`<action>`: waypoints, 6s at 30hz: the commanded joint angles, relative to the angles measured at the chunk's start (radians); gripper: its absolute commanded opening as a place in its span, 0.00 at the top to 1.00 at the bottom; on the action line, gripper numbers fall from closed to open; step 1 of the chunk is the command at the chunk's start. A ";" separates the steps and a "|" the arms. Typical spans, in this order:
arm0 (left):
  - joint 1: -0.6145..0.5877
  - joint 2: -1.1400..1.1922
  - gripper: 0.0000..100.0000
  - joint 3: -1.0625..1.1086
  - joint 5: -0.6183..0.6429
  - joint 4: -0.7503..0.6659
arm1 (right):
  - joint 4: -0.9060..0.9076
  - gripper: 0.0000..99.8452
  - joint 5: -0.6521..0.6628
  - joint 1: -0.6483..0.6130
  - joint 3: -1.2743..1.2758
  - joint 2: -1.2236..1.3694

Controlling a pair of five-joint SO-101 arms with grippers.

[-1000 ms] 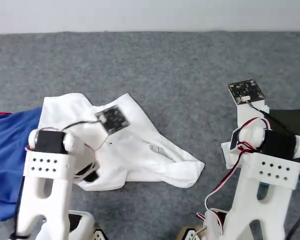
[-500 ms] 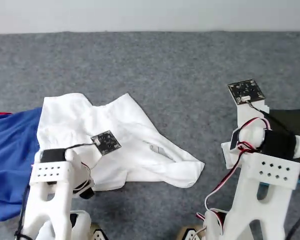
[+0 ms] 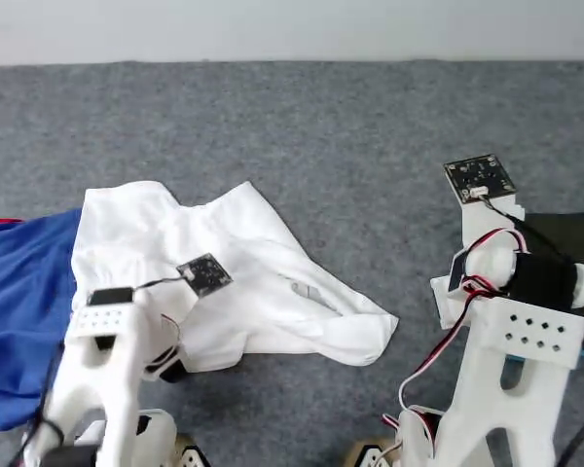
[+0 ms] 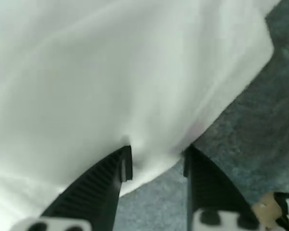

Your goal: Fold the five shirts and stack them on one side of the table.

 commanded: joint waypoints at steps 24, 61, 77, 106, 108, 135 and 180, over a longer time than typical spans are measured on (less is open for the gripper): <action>-0.153 -0.548 0.99 -0.581 0.319 0.373 | 0.039 0.99 -0.009 -0.203 0.104 0.071; -0.812 -0.559 0.99 -0.424 0.287 0.365 | -0.054 0.99 -0.083 -1.155 -0.551 0.894; -0.816 -0.559 0.99 -0.410 0.290 0.365 | -0.097 0.81 -0.187 -1.190 -0.551 0.989; -0.812 -0.559 0.99 -0.417 0.287 0.365 | -0.094 0.99 -0.124 -1.141 -0.546 1.056; -0.810 -0.559 0.99 -0.420 0.287 0.365 | -0.044 0.99 -0.087 -1.102 -0.545 1.030; -0.637 -0.559 0.99 -0.481 0.084 0.486 | 0.039 0.91 -0.031 -0.817 -0.043 0.611; -0.844 -0.559 0.99 -0.305 0.081 0.359 | -0.355 0.85 0.049 -1.293 0.006 0.932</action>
